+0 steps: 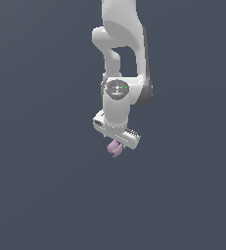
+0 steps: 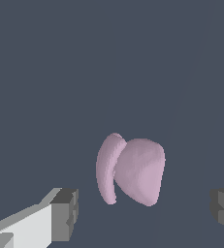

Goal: Pick up the object and move it to a goal position.

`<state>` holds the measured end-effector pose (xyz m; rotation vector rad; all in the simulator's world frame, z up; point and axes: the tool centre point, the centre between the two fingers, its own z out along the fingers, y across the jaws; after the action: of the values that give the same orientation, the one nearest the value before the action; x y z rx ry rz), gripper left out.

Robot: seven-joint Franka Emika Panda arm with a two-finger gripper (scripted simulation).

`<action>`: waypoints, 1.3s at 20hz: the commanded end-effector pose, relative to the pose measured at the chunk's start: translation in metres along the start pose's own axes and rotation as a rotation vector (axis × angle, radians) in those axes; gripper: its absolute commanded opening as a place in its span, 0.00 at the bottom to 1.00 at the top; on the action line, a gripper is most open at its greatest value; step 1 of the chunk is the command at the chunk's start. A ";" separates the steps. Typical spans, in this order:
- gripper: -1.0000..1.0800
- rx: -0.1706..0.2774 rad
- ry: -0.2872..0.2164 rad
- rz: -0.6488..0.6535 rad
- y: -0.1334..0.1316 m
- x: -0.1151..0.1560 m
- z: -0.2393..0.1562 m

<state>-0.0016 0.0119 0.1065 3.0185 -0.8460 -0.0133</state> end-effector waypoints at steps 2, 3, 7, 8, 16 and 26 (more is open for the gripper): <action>0.96 0.004 0.002 0.076 -0.002 0.000 0.007; 0.96 0.005 0.003 0.093 -0.002 0.000 0.009; 0.96 0.008 0.004 0.147 -0.003 0.000 0.014; 0.96 0.008 0.005 0.157 -0.004 0.000 0.014; 0.96 0.009 0.005 0.179 -0.004 0.000 0.017; 0.96 0.009 0.005 0.184 -0.004 0.000 0.056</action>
<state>-0.0003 0.0151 0.0579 2.9350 -1.1200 -0.0004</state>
